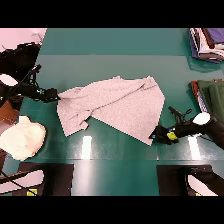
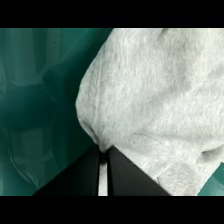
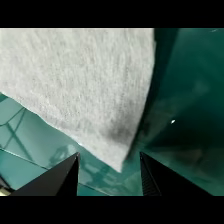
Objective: Fold the shirts.
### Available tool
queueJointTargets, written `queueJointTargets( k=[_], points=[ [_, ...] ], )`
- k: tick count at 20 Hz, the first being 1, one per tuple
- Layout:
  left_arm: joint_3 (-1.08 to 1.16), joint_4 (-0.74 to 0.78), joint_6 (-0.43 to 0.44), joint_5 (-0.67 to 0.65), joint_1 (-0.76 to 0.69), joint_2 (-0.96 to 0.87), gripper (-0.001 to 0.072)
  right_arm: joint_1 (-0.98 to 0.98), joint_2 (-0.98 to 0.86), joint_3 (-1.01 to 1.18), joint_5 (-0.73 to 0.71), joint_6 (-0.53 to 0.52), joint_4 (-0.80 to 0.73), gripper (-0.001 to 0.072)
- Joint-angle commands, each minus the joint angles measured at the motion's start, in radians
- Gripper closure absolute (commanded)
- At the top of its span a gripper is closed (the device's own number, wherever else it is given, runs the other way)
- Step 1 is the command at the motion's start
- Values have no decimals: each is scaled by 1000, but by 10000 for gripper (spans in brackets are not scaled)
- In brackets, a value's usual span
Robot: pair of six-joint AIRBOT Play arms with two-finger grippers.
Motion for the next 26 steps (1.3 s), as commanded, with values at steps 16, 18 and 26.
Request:
queueJointTargets(
  k=[16, 18, 26],
  points=[
    [378, 2, -74, -79, 1, 334, 683, -57, 175, 658, -80, -10, -165, 700],
    [534, 2, -95, -79, 1, 408, 683, -148, 225, 838, -64, -21, -179, 700],
    [1091, 0, -184, -97, 1, 526, 684, -472, 298, 1342, 135, -79, -177, 700]
  ],
)
